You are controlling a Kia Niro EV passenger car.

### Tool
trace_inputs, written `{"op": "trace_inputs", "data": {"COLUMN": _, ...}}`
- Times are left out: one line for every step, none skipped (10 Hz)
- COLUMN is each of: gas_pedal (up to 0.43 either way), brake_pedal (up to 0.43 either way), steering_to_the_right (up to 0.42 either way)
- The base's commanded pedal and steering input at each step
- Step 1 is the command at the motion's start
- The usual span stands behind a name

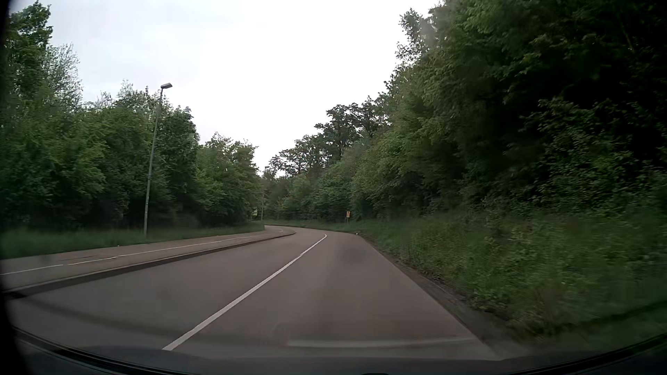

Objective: Follow the waypoints while adhering to traffic rules and regulations

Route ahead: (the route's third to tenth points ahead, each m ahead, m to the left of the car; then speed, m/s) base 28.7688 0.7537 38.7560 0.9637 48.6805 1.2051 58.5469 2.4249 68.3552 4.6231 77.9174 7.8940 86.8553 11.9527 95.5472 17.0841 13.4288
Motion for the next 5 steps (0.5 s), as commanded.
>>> {"op": "trace_inputs", "data": {"gas_pedal": 0.209, "brake_pedal": 0.0, "steering_to_the_right": 0.001}}
{"op": "trace_inputs", "data": {"gas_pedal": 0.197, "brake_pedal": 0.0, "steering_to_the_right": 0.001}}
{"op": "trace_inputs", "data": {"gas_pedal": 0.197, "brake_pedal": 0.0, "steering_to_the_right": 0.001}}
{"op": "trace_inputs", "data": {"gas_pedal": 0.197, "brake_pedal": 0.0, "steering_to_the_right": 0.001}}
{"op": "trace_inputs", "data": {"gas_pedal": 0.197, "brake_pedal": 0.0, "steering_to_the_right": 0.001}}
